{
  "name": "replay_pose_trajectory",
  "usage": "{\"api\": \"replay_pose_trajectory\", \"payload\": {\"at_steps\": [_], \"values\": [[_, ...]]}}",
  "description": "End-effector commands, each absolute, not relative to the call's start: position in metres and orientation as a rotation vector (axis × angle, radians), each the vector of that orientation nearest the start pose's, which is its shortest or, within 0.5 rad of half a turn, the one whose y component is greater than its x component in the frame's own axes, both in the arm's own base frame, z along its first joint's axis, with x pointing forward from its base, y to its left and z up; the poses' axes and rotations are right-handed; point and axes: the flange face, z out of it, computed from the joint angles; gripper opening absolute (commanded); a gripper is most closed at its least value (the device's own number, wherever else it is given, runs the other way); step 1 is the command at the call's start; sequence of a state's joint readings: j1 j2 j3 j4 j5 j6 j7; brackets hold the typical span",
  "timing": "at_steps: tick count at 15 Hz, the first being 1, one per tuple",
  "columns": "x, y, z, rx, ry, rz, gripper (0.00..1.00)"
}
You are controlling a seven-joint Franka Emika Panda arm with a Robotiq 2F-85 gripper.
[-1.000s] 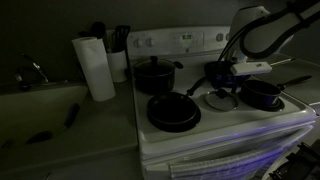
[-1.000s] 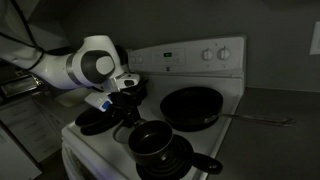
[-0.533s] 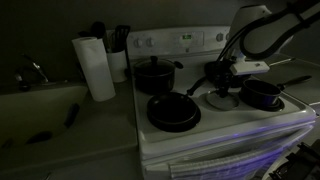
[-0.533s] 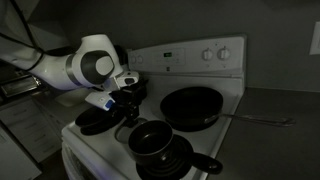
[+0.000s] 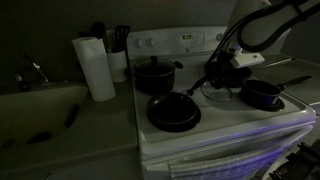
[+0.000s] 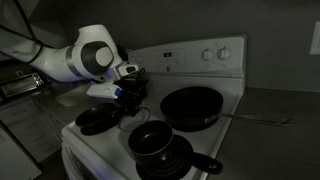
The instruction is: Pick up the lid and put it on top of the black pot
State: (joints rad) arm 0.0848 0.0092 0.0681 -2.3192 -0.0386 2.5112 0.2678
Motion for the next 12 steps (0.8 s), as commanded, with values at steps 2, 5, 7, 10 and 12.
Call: {"api": "replay_pose_trajectory", "payload": {"at_steps": [2, 5, 7, 10, 12], "values": [[0.535, 0.076, 0.404, -3.195, 0.041, -0.283, 0.14], [0.536, 0.075, 0.432, -3.24, 0.032, -0.25, 0.14], [0.531, 0.075, 0.448, -3.274, 0.057, -0.224, 0.14], [0.515, 0.074, 0.467, -3.326, 0.106, -0.144, 0.14], [0.489, 0.068, 0.475, -3.37, 0.187, -0.048, 0.14]]}}
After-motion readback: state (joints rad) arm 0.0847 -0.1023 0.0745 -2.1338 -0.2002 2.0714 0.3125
